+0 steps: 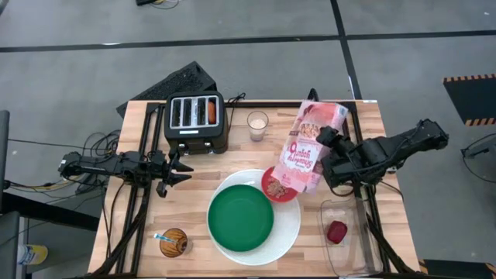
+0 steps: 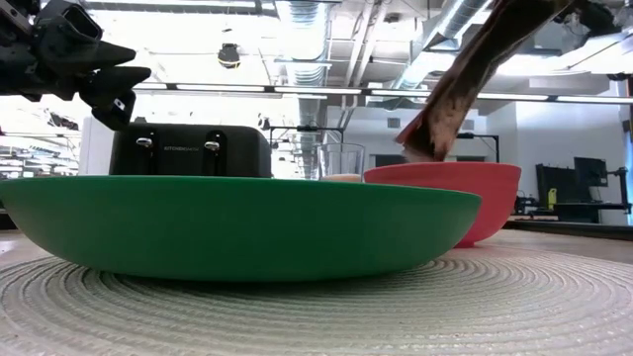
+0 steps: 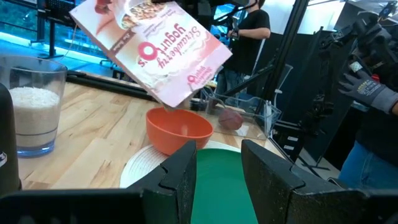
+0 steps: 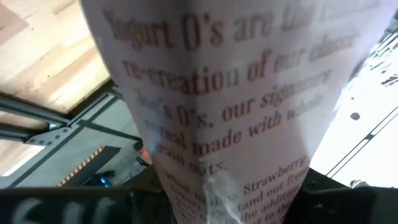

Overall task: Arrange a breakfast setting
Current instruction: Pour the cereal into the orange bowl

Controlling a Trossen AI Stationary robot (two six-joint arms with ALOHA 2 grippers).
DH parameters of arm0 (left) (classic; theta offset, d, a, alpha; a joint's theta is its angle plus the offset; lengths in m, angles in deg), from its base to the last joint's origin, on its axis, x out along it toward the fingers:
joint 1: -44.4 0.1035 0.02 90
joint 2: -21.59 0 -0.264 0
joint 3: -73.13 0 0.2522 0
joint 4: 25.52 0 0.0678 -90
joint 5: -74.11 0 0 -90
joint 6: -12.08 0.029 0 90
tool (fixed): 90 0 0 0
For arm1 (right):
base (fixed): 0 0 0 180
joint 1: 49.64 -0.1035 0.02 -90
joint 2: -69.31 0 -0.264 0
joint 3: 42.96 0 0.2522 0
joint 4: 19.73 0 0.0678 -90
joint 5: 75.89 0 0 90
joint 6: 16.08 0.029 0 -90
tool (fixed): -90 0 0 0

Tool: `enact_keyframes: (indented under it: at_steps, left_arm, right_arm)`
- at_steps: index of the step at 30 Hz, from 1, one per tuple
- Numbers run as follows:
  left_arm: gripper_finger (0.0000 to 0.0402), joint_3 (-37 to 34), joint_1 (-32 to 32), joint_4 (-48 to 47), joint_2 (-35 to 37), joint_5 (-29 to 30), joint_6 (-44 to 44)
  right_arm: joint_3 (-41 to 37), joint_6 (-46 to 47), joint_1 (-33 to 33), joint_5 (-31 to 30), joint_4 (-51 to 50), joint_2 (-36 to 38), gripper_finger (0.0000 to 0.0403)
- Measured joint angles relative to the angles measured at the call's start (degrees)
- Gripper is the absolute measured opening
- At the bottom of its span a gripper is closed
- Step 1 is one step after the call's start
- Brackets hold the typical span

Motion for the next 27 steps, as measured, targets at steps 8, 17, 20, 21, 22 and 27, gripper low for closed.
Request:
enact_keyframes:
  at_steps: [8, 17, 20, 21, 22, 27]
  left_arm:
    - [0.0113, 0.00, 0.00, -0.02, 0.01, 0.02, 0.00]
    - [0.0113, -0.02, 0.00, 0.00, 0.02, 0.00, 0.00]
    - [0.0113, 0.00, 0.00, 0.00, 0.02, 0.02, 0.00]
    - [0.0113, -0.01, 0.00, -0.02, 0.01, 0.00, 0.00]
    - [0.0113, -0.01, 0.00, 0.00, 0.01, 0.02, 0.00]
    - [0.0113, -0.01, 0.00, 0.00, 0.01, 0.01, 0.00]
  right_arm:
    - [0.00, -0.26, 0.38, -0.22, -0.01, 0.00, 0.0172]
    - [0.00, -0.23, 0.50, -1.24, -0.17, 0.00, 0.0172]
    - [0.00, -0.26, -0.01, -1.58, -0.19, 0.02, 0.0172]
    - [0.00, -0.27, 0.10, -1.31, -0.08, 0.02, 0.0172]
    - [0.00, -0.29, 0.33, -0.98, 0.06, 0.00, 0.0172]
    - [0.00, -0.13, 0.30, -1.49, -0.31, 0.02, 0.0172]
